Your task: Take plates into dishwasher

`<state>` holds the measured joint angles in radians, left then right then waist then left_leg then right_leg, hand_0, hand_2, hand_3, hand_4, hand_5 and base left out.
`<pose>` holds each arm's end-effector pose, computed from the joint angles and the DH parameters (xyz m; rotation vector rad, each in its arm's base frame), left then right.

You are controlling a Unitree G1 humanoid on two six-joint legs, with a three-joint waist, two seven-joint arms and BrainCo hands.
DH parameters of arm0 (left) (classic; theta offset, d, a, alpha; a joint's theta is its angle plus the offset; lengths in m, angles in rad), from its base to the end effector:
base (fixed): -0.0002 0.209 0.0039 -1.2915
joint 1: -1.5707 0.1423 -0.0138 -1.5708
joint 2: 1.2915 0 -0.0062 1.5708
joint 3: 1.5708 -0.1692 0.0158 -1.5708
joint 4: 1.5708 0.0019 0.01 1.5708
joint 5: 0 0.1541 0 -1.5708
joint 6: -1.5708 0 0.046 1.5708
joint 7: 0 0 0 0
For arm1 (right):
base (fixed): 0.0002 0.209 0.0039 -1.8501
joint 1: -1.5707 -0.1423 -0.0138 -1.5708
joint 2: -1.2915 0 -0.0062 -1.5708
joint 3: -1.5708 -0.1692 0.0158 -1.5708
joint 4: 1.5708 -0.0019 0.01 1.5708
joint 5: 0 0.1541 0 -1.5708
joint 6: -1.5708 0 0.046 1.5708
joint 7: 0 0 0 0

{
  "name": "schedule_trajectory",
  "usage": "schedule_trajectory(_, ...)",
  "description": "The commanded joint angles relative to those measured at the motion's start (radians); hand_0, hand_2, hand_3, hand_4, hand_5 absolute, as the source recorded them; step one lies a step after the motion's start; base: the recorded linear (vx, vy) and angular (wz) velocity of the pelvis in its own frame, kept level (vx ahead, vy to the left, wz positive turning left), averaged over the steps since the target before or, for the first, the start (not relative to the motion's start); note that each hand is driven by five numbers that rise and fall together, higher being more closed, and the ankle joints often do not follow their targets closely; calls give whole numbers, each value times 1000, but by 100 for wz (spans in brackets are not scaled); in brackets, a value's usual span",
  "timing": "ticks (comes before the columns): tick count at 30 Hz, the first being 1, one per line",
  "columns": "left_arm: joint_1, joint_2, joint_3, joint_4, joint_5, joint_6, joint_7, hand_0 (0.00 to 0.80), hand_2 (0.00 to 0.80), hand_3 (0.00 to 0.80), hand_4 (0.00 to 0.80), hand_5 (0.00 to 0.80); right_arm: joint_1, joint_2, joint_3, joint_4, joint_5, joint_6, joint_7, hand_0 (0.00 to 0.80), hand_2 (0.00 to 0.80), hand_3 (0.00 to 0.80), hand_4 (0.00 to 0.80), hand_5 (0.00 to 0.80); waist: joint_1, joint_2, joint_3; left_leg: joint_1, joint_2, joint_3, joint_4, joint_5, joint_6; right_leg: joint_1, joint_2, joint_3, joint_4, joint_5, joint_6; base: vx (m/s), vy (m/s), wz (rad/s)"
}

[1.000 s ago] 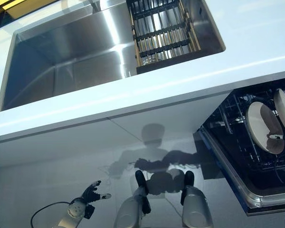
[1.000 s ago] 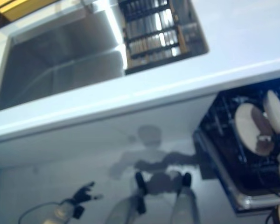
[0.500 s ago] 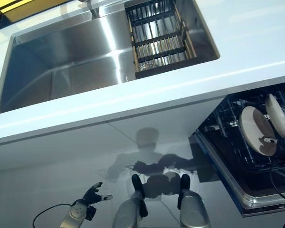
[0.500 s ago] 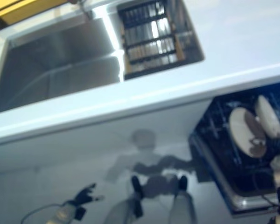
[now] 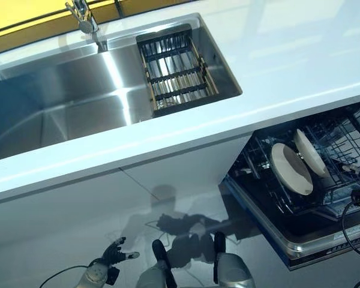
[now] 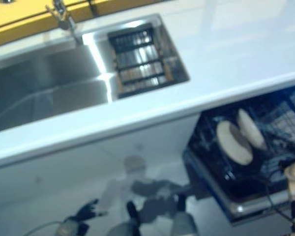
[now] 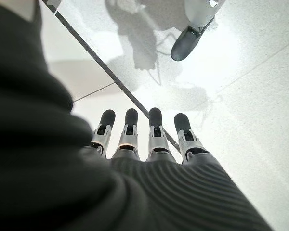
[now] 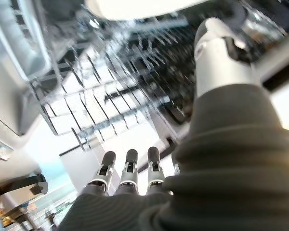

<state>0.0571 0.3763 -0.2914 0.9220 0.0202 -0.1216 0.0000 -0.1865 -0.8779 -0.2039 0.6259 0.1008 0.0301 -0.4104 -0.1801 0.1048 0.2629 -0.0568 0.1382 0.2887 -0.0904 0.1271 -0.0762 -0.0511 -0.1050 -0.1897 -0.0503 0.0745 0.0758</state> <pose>0.1118 0.2359 -0.0905 0.4795 0.8974 -0.1336 0.2118 -0.3856 0.1126 -0.7057 0.1762 -0.8873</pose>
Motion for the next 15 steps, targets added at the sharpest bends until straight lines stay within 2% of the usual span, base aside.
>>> schedule_trajectory(1,-22,1,46,56,-28,-31,10,0,0,0,0,0,-7,-32,-98,-63,72,-76,-89,0,0,0,0,0,-8,-53,-34,183,-16,27,24,-169,-10,-62,31,69,93,-59,-8,-1,119,-14)
schedule_trajectory(7,-45,-6,33,101,-46,-36,13,0,0,0,0,0,35,1,-223,-48,271,-128,-145,0,0,0,0,0,-41,-53,-51,184,-19,40,15,-168,-5,-60,31,96,95,-57,6,5,111,-9)
schedule_trajectory(10,-58,-1,28,129,-62,-46,15,0,0,0,0,0,58,44,-289,22,447,-163,-134,0,0,0,0,0,-63,-53,-59,184,-23,50,14,-168,1,-60,30,118,94,-50,14,16,100,-17)
schedule_trajectory(15,-83,11,24,157,-73,-45,14,0,0,0,0,0,111,122,-362,158,619,-206,-94,0,0,0,0,0,-91,-46,-68,195,-29,71,12,-173,16,-62,27,143,105,-45,24,30,47,-20)
